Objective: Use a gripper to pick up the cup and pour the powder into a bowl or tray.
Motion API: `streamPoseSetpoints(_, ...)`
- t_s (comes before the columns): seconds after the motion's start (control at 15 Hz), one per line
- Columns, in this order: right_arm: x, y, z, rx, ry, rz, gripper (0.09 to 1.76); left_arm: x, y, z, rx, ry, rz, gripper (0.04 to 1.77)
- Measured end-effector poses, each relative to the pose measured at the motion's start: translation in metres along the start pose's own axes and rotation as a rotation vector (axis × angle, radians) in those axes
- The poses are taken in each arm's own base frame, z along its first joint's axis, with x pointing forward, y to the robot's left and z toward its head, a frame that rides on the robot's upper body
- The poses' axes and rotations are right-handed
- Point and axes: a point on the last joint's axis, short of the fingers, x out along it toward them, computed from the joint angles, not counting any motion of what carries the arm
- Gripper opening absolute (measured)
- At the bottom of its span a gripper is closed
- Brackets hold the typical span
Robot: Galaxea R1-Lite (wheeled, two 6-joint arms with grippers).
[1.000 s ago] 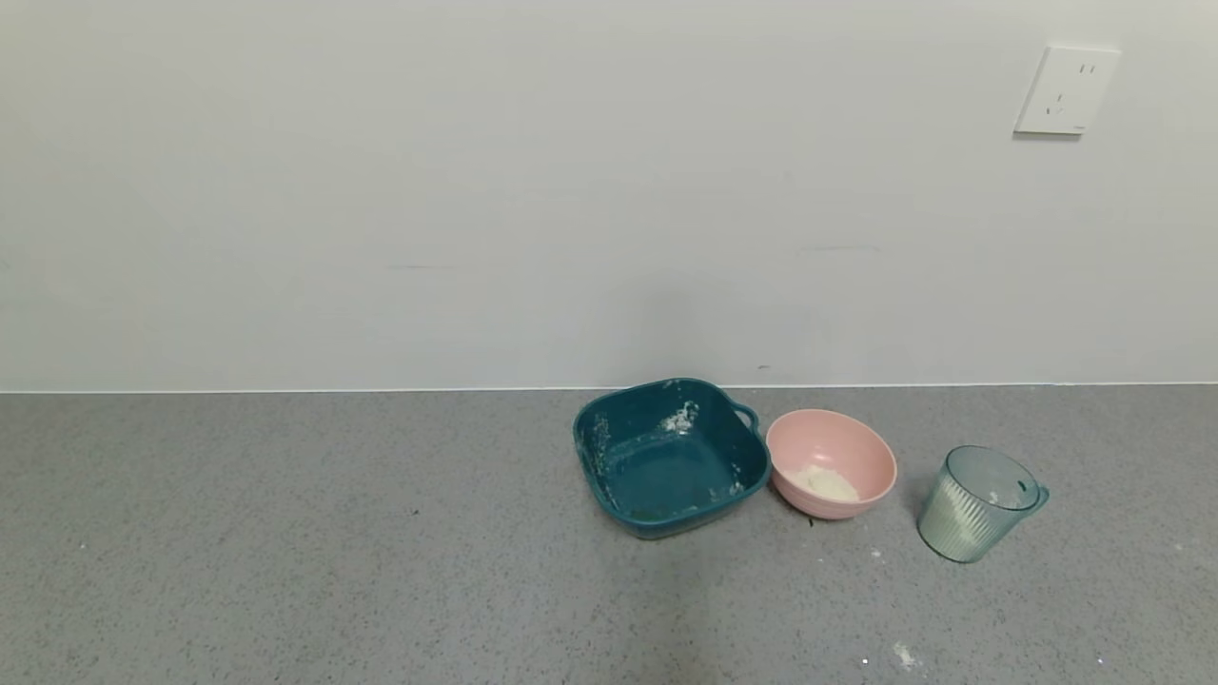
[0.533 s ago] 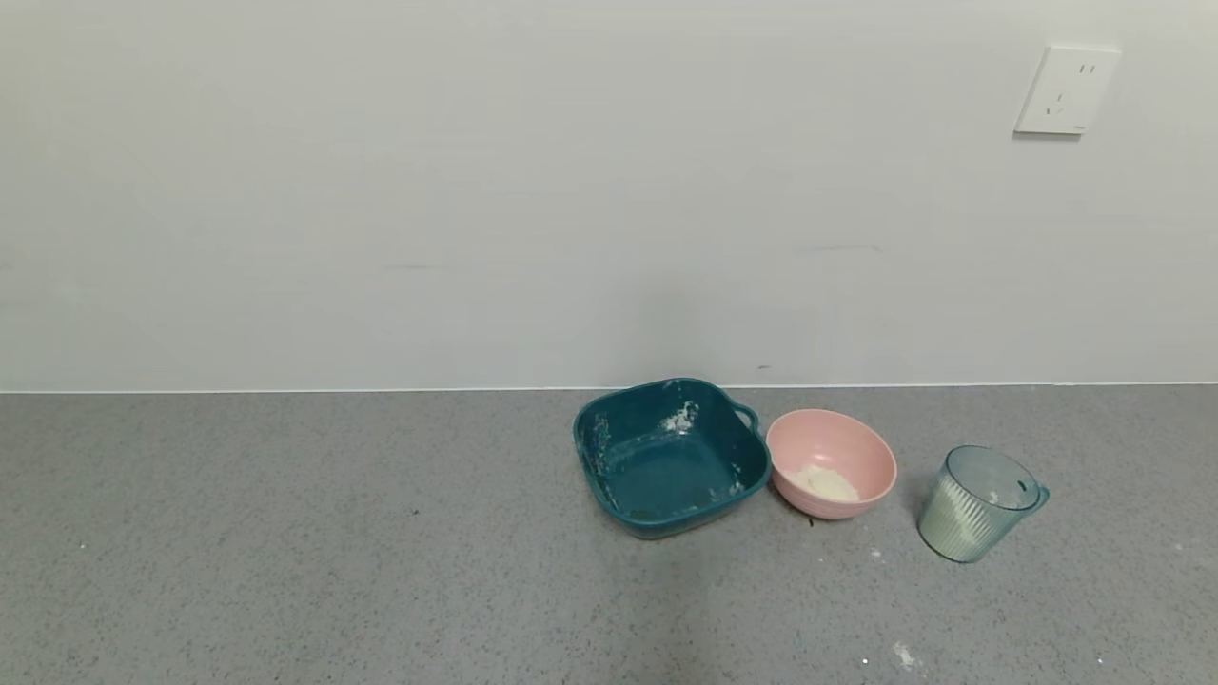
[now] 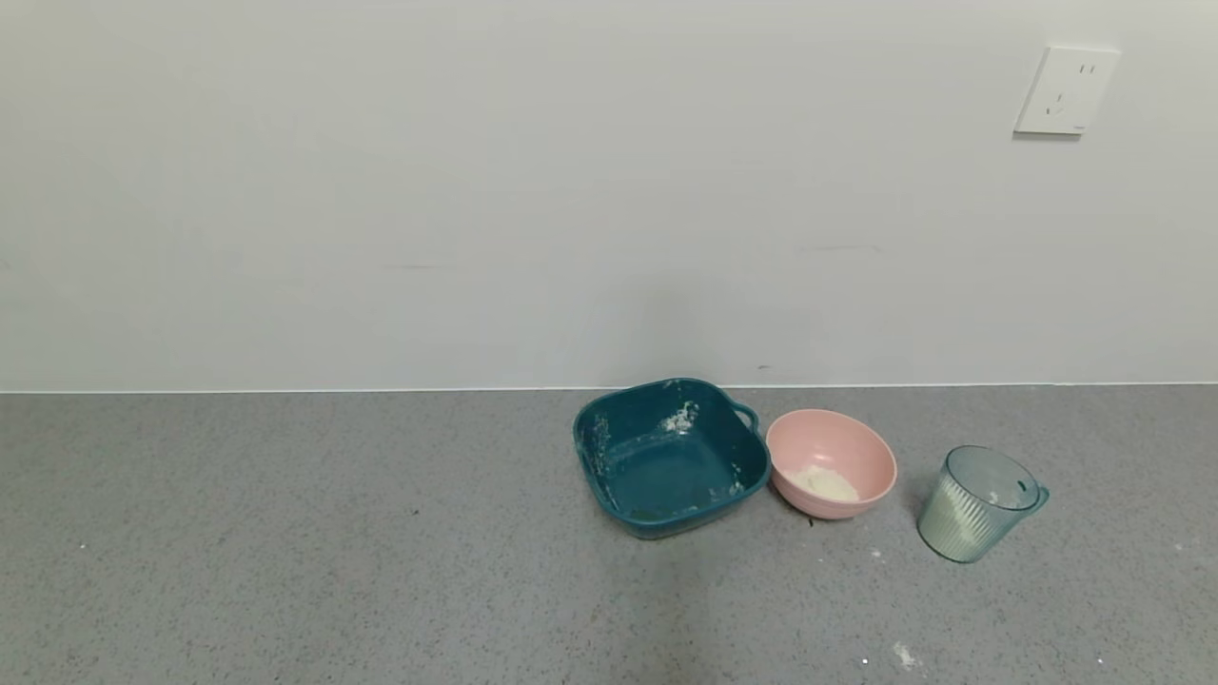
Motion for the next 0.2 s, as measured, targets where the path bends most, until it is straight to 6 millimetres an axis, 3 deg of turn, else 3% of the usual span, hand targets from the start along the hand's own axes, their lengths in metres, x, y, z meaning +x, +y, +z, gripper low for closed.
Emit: streamPoseSetpoints(0.2,0.0001,0.0,-0.0002,0.0,0.0,0.0,1.7,0.0,0.0,0.0,0.0,0.0,0.0,1.72)
